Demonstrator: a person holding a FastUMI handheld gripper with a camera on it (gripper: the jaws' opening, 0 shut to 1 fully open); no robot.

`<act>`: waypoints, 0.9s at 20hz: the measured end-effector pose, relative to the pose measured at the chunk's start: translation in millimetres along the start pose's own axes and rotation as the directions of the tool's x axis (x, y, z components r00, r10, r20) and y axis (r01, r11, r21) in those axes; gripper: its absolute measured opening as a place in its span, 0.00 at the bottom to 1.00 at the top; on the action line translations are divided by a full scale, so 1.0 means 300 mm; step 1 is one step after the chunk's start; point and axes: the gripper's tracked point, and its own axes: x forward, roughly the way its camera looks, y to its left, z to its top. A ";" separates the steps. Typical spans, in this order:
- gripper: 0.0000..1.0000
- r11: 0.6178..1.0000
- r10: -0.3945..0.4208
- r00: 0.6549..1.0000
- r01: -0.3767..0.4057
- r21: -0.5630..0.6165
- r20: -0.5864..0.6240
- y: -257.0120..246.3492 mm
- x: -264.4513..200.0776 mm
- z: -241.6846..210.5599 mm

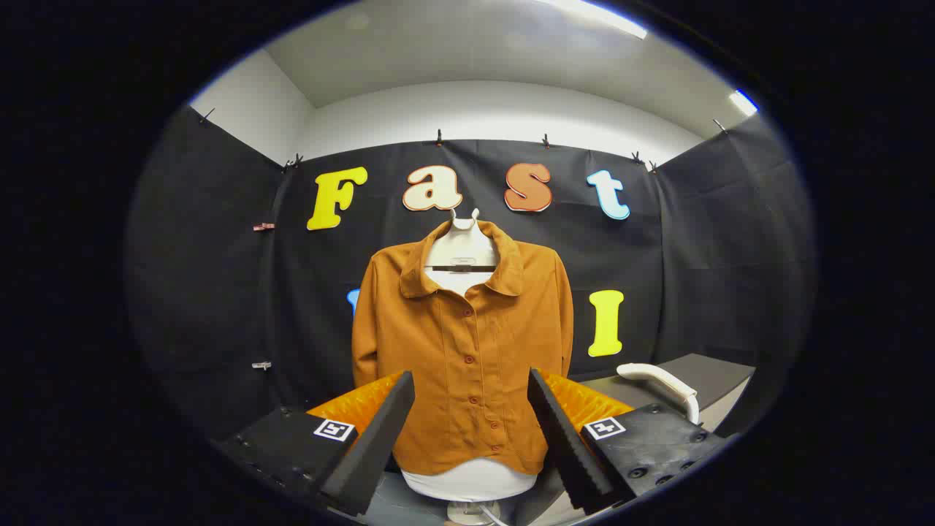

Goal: Iron the clothes twice with a garment steamer, once on the left side and once on the right side.

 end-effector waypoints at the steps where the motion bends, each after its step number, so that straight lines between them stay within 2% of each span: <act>1: 0.98 1.000 0.004 1.000 -0.004 0.006 0.000 0.002 -0.002 0.001; 18: 0.98 1.000 -0.010 1.000 0.010 0.003 -0.001 -0.003 -0.005 -0.003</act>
